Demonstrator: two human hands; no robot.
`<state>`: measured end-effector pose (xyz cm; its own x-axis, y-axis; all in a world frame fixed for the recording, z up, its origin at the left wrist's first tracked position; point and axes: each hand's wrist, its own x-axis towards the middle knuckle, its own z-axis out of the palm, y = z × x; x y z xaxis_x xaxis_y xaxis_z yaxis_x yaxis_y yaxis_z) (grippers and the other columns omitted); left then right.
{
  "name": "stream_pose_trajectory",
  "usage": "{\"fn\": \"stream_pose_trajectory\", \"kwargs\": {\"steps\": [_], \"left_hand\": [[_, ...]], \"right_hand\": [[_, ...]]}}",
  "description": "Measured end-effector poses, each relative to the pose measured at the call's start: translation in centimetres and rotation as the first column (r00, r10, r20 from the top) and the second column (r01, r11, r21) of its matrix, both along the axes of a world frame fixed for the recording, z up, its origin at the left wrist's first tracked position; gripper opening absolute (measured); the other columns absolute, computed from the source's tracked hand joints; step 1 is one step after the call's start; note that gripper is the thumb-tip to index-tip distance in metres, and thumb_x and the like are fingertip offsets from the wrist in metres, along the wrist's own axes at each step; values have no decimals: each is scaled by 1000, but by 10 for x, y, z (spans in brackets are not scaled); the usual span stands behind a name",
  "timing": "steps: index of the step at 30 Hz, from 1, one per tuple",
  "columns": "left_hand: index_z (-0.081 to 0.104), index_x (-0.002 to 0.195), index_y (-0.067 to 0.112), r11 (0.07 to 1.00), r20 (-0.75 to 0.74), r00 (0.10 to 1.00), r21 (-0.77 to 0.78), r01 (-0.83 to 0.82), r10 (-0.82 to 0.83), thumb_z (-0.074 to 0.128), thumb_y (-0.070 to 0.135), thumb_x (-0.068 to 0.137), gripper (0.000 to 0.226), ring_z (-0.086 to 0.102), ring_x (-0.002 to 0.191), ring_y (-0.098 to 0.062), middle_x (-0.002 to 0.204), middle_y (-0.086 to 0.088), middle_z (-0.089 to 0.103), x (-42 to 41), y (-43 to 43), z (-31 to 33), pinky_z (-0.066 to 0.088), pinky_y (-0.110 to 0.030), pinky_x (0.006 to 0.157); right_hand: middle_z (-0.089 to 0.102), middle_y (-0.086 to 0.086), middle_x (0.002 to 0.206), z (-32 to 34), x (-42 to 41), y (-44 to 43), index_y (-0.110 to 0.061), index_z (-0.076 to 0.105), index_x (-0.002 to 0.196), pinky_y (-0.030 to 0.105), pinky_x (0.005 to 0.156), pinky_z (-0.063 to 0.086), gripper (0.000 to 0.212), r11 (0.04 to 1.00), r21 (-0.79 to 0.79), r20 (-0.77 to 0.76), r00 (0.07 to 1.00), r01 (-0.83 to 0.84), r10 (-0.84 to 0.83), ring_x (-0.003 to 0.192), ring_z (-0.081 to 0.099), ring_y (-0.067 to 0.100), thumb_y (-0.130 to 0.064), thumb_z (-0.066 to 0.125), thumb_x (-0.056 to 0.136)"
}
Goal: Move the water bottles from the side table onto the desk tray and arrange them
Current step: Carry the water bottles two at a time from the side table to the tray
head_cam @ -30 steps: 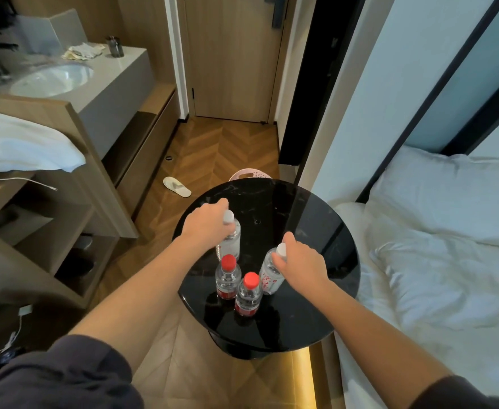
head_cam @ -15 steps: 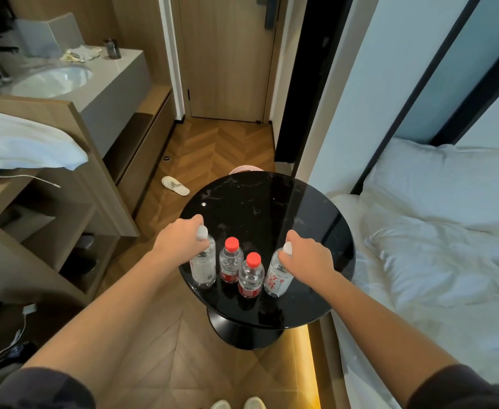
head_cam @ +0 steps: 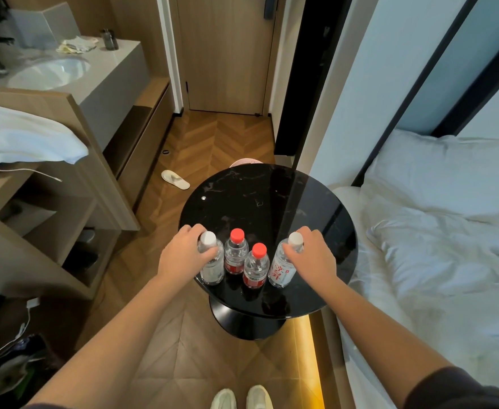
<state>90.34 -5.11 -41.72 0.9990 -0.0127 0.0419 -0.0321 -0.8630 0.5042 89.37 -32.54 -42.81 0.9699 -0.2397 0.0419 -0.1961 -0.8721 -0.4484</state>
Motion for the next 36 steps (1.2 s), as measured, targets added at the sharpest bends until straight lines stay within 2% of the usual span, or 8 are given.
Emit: {"fn": "stream_pose_trajectory", "kwargs": {"steps": [4,9,12,16,19,23,25,36], "left_hand": [[45,129,26,920,-80,994,-379,-100,75,81,43,70,71,49,111,-10,127,5,44,-10,3,-30,47,-30,94],[25,149,20,853,-271,960,-484,-194,64,88,33,66,105,40,134,-17,151,0,34,-15,8,-75,39,-34,106],[28,145,26,823,-306,952,-537,-187,17,88,27,65,100,44,129,-11,142,12,43,-10,10,-100,40,-27,101],[35,131,46,795,-320,947,-576,-190,-6,89,29,61,91,53,110,11,118,37,50,-4,9,-123,38,-5,82],[42,134,30,795,-369,930,-566,-220,-5,89,27,61,86,56,111,1,119,24,57,0,6,-143,42,-15,87],[51,133,19,796,-394,919,-550,-254,21,88,17,65,78,59,103,9,113,17,64,2,2,-161,43,-2,77],[57,128,16,806,-376,925,-530,-262,53,88,17,65,70,61,103,-1,113,10,67,3,-2,-165,43,-6,77],[62,111,29,761,-335,921,-540,-359,197,88,24,65,53,60,88,-2,96,20,66,-8,-16,-149,42,-14,74]], "right_hand": [[48,-4,125,-29,-14,-5,-30,42,127,36,87,53,62,947,317,13,998,57,-64,108,53,12,-47,75,77],[47,-21,130,-72,-27,-16,-42,30,133,23,95,43,83,839,540,-150,989,67,17,117,50,6,-46,84,70],[46,-18,136,-95,-25,-20,-37,27,141,30,101,41,90,820,553,-250,968,146,-3,124,47,10,-42,84,71],[51,-34,113,-110,-22,-17,-44,31,132,9,82,39,83,768,612,-283,959,187,-8,111,52,2,-28,85,71],[54,-31,109,-119,-20,-12,-38,35,136,8,79,38,83,736,644,-295,955,208,-12,104,55,2,-24,85,71],[61,-20,114,-129,-15,-7,-29,44,136,17,89,42,78,694,670,-315,948,264,-56,102,58,2,-20,86,71],[64,-14,116,-132,-13,-6,-26,49,134,24,96,43,74,683,677,-319,946,273,-62,107,60,6,-17,86,71],[64,-14,113,-128,-25,-2,-24,58,126,26,98,43,60,692,649,-315,939,317,-135,107,59,8,-20,85,73]]}}
